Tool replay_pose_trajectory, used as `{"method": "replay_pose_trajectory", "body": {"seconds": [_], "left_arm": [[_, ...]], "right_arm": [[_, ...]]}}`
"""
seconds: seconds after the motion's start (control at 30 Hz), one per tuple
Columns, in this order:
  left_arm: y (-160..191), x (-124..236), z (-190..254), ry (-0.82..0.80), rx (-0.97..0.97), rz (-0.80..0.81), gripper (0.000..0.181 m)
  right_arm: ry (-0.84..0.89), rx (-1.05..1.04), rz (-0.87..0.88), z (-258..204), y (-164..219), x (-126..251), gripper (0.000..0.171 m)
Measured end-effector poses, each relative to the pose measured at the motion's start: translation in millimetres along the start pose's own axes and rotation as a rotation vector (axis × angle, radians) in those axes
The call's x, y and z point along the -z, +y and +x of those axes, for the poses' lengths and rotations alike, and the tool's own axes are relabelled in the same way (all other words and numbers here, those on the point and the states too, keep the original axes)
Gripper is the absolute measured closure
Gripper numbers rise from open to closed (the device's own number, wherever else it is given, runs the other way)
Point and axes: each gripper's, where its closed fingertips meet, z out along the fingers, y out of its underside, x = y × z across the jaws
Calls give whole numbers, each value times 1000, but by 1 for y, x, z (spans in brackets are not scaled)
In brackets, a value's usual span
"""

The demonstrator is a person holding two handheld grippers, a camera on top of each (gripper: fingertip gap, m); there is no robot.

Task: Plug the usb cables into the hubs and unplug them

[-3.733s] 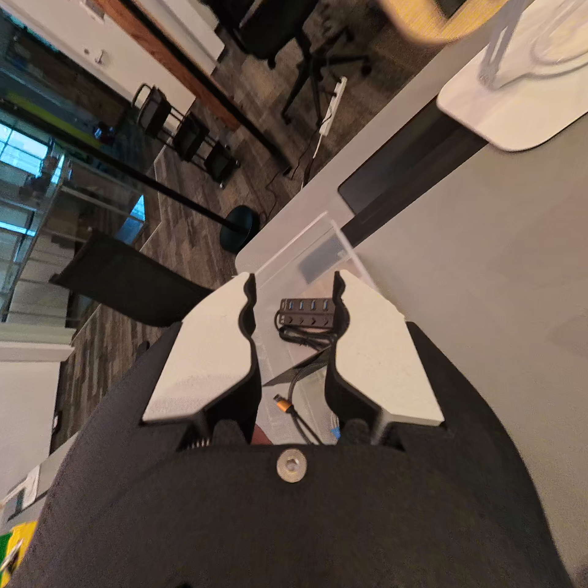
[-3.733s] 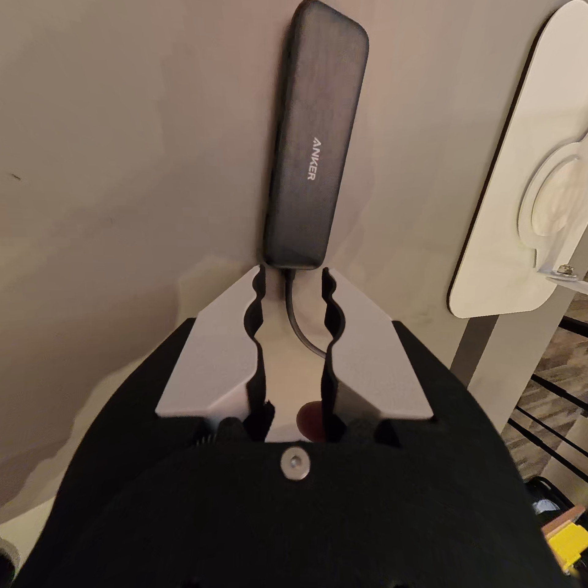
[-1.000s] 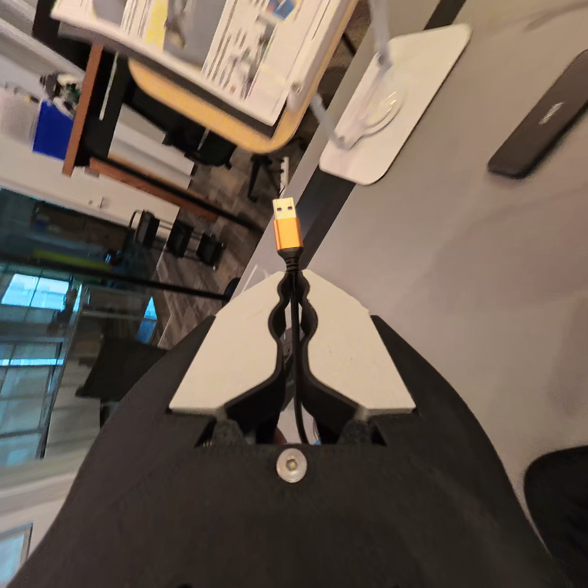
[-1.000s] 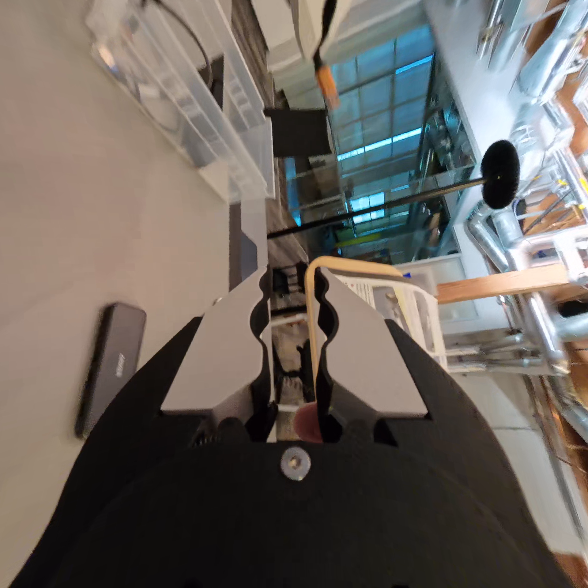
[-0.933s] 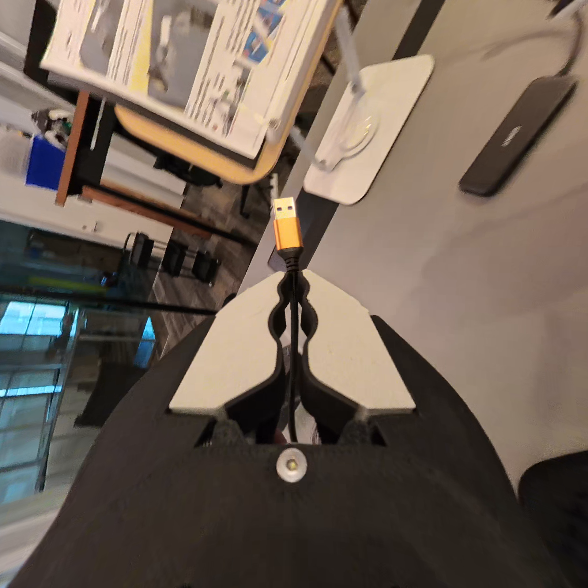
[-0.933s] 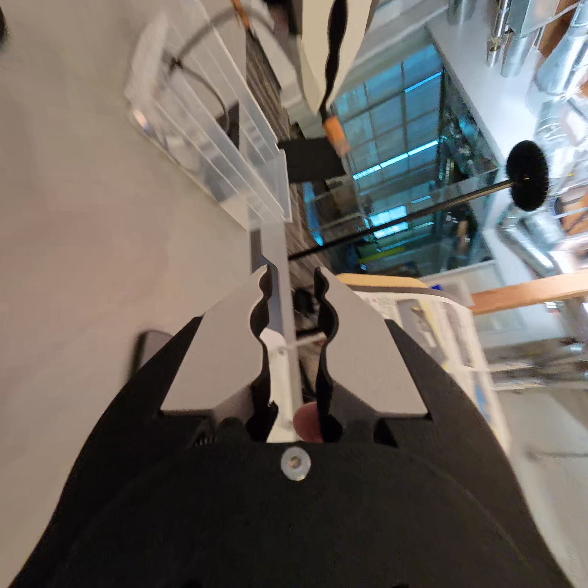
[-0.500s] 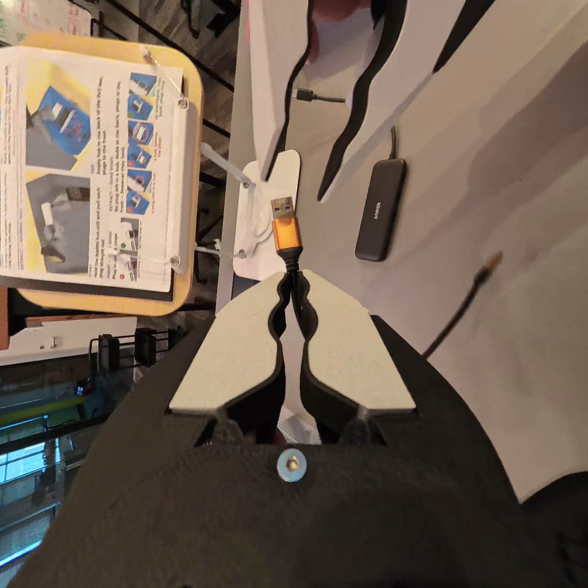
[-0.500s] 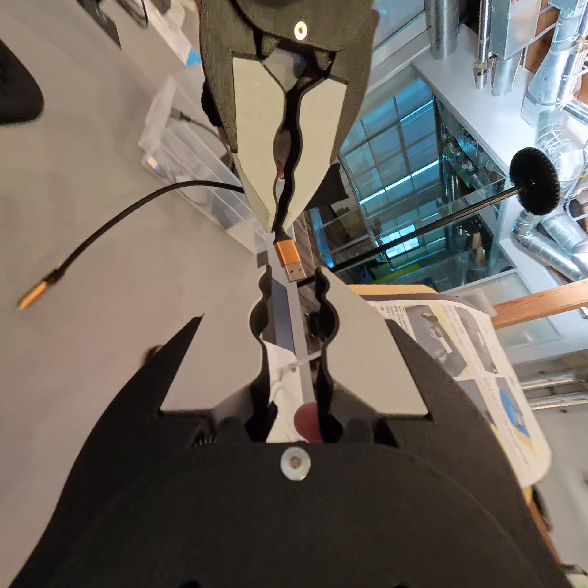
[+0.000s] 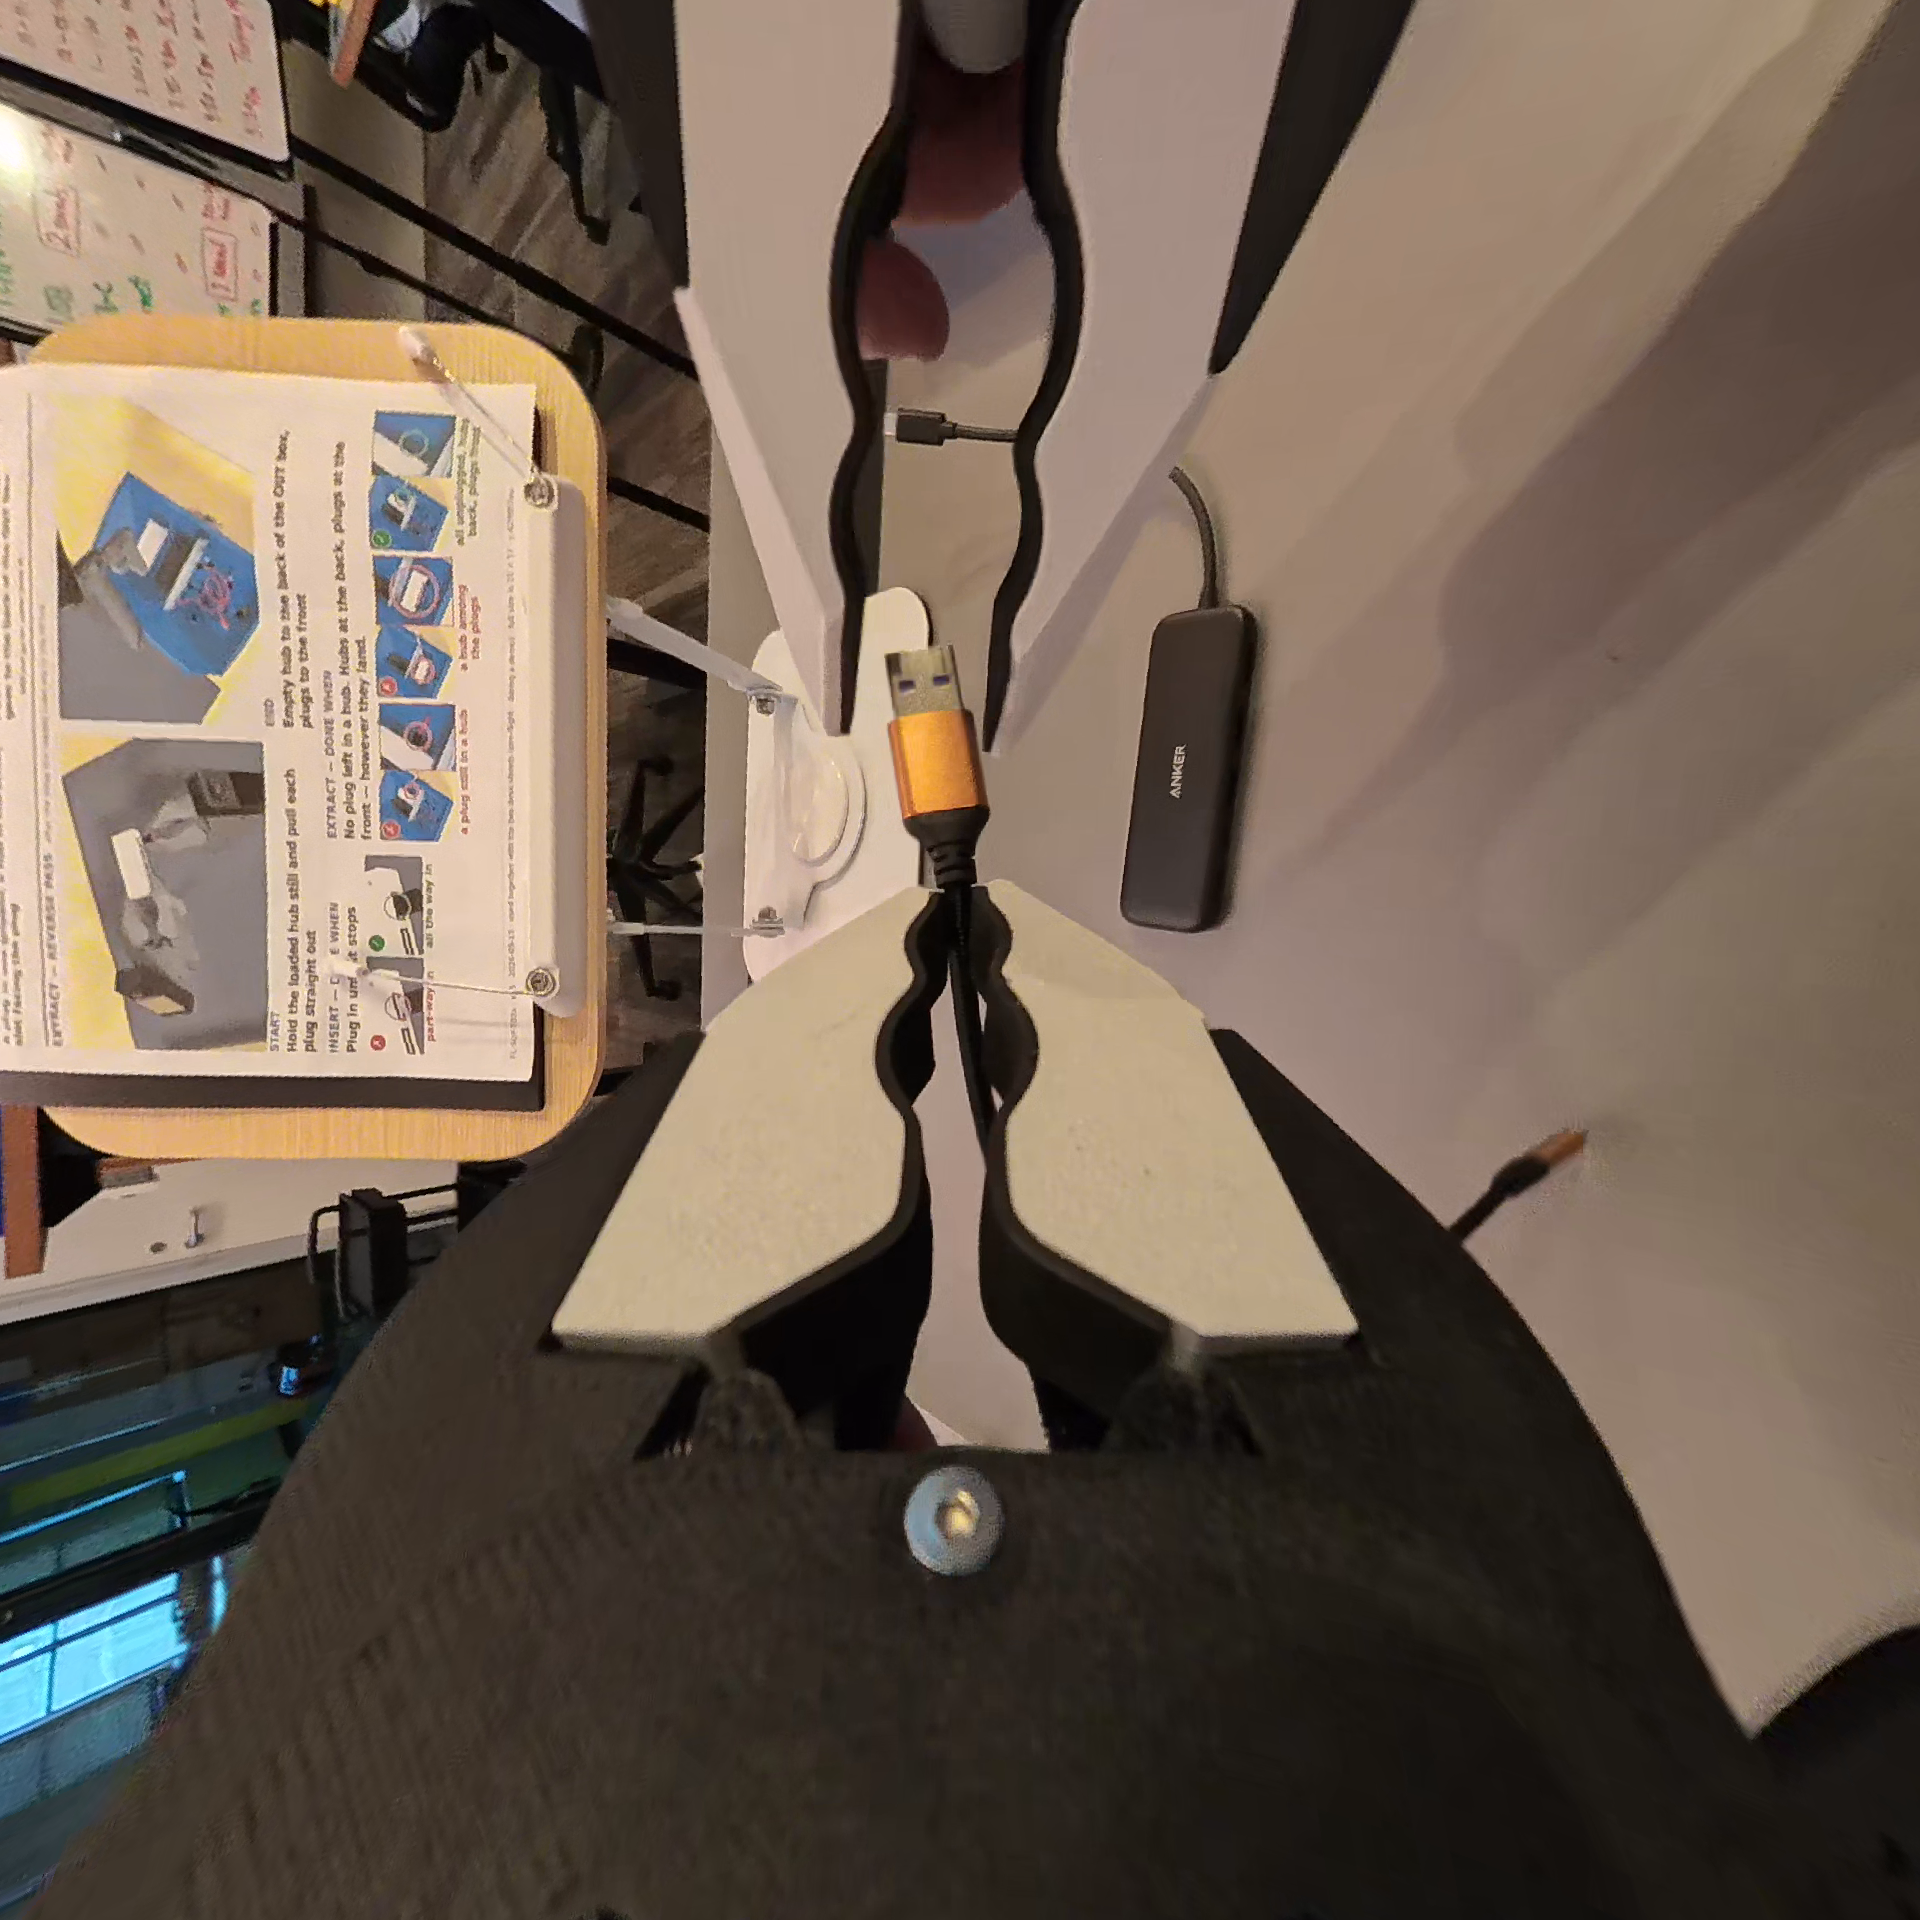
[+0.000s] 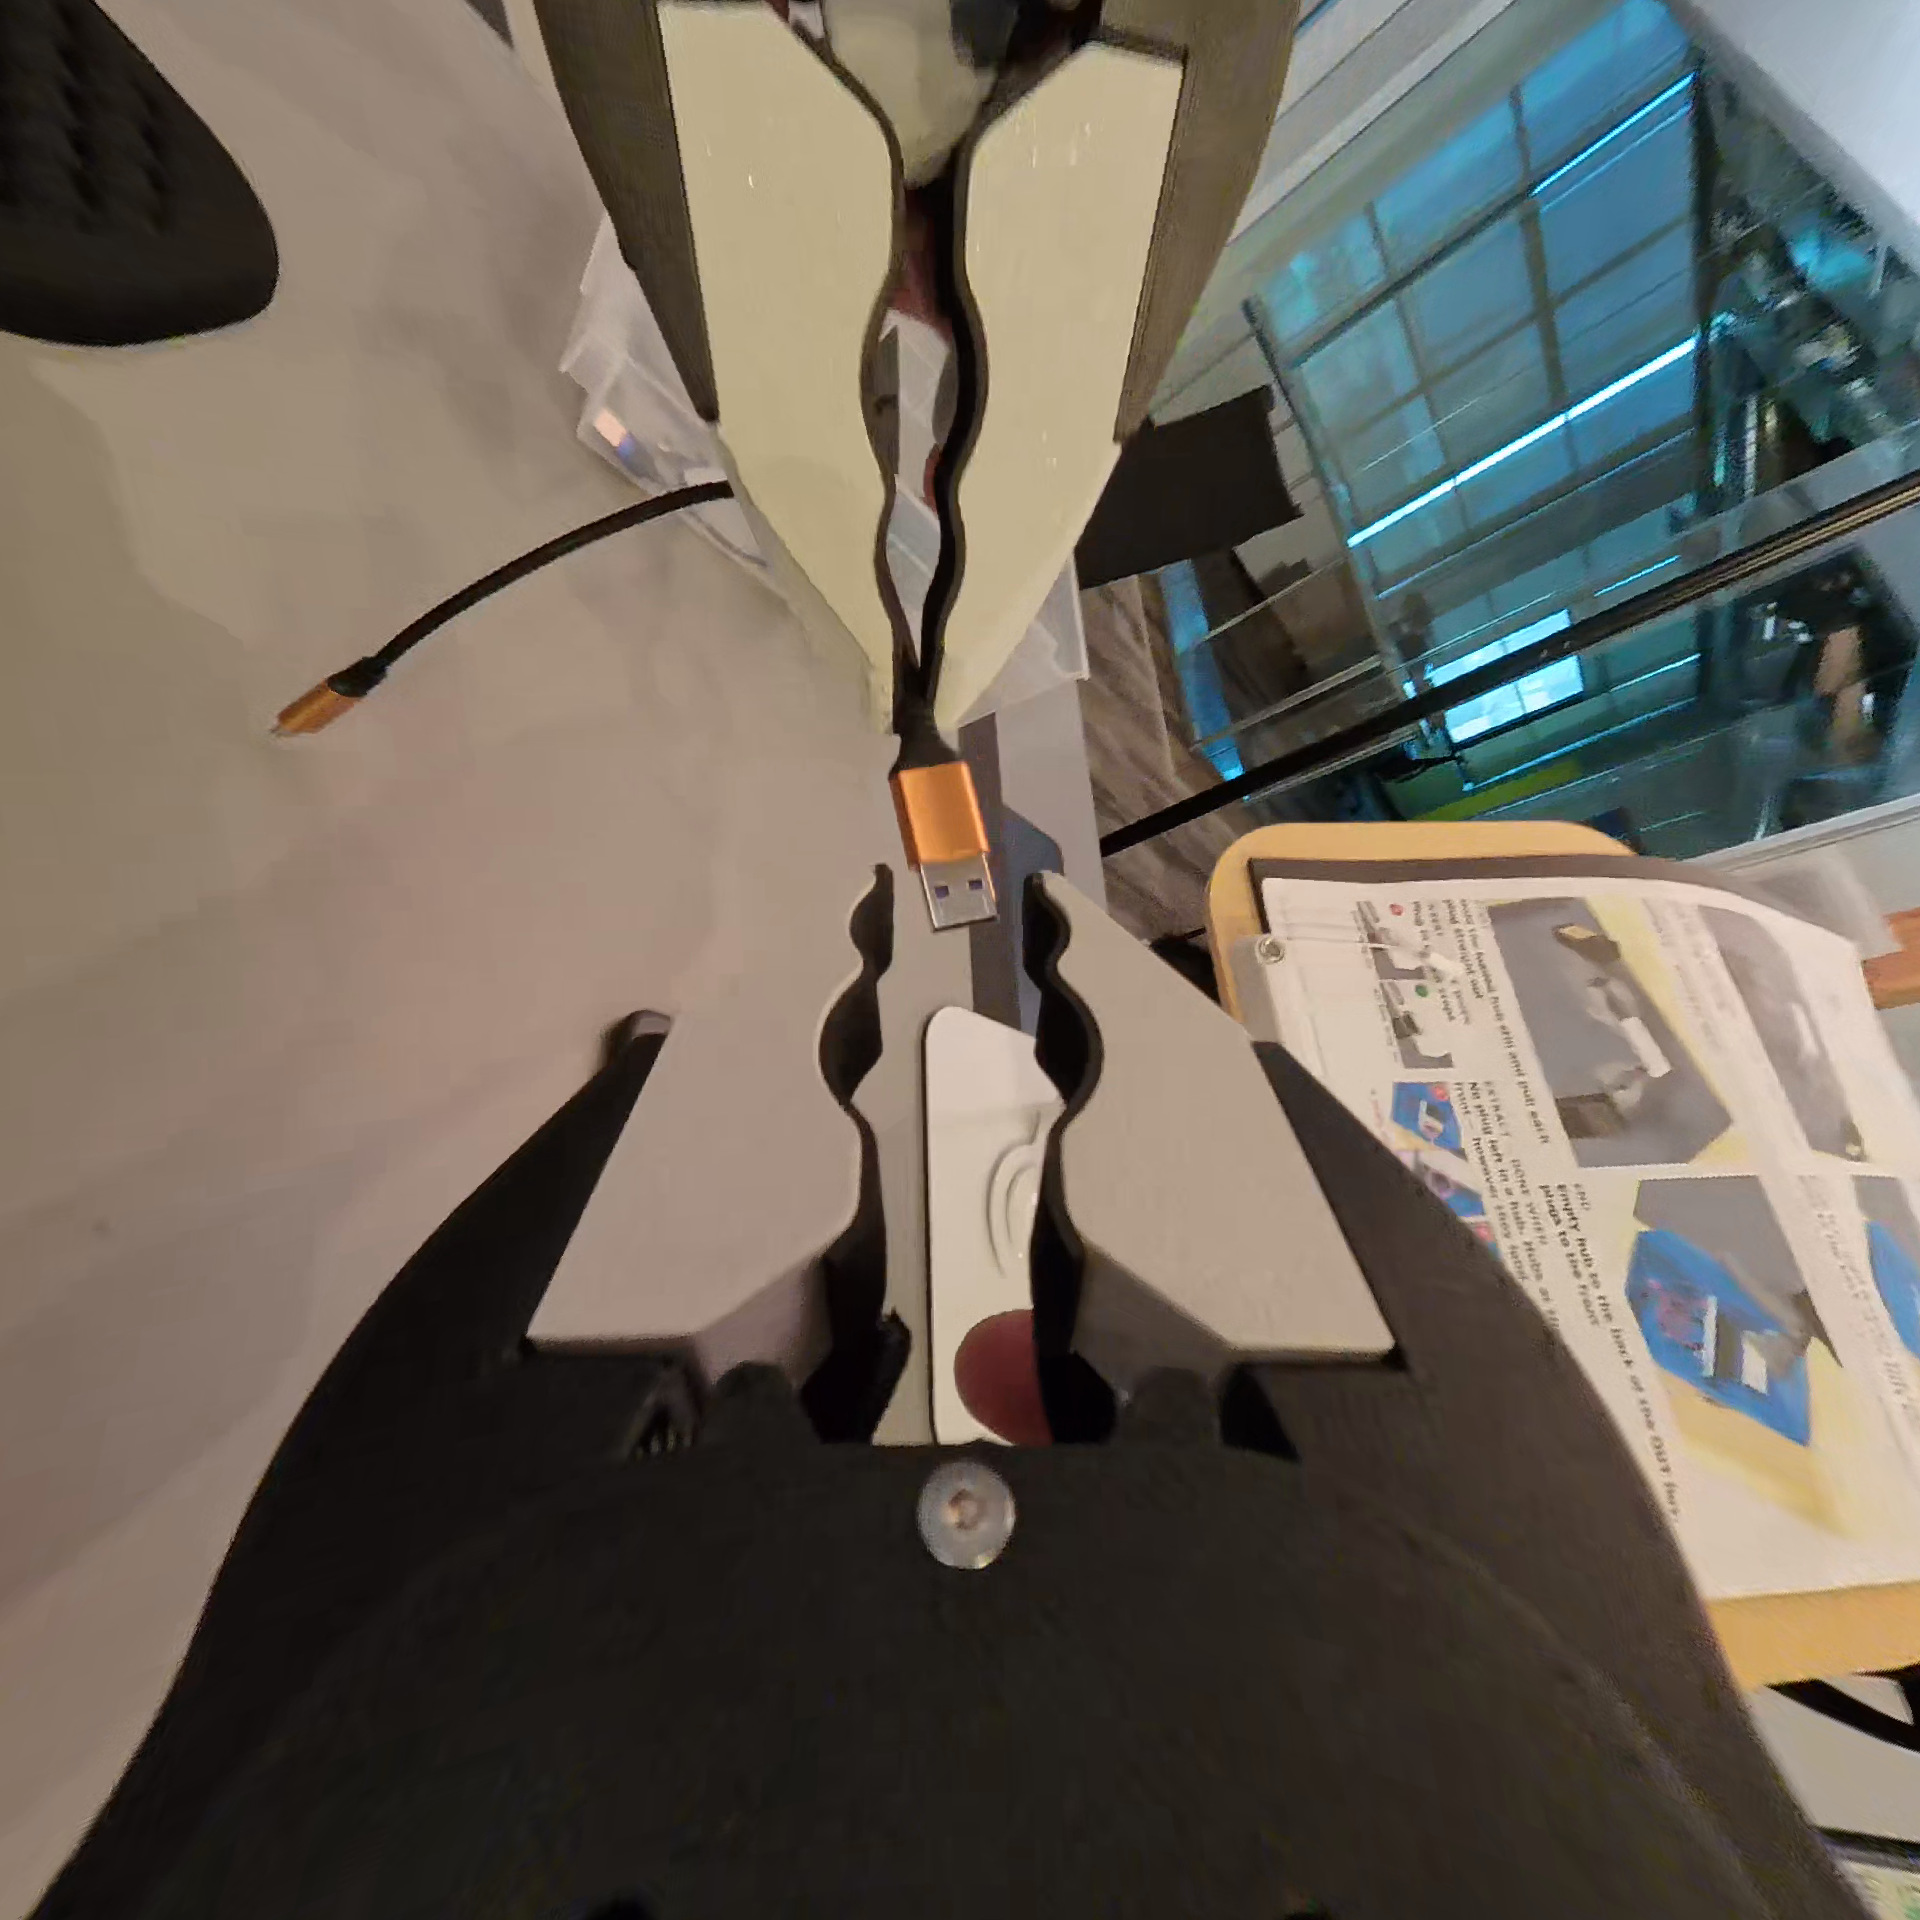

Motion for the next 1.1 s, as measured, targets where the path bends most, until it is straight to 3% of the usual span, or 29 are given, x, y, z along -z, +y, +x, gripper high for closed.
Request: {"method": "replay_pose_trajectory", "body": {"seconds": [0.13,0.57,0.73,0.87,1.0,1.1], "left_arm": [[-4,-2,4,6,-22,-8,178],[-13,-4,-1,-35,1,70,177],[-14,-7,-4,-138,-112,55,170],[-12,-12,-5,-231,-252,-19,178],[-6,-15,-6,-181,-149,-48,178],[-7,-16,0,-1,77,24,178]], "right_arm": [[-46,-15,17,-6,-2,3,157],[-133,-152,91,-8,1,10,159],[-200,-267,139,-10,-2,13,159],[-269,-363,162,-15,-2,14,159],[-154,-276,133,-4,2,10,155],[17,11,70,8,-1,12,144]]}}
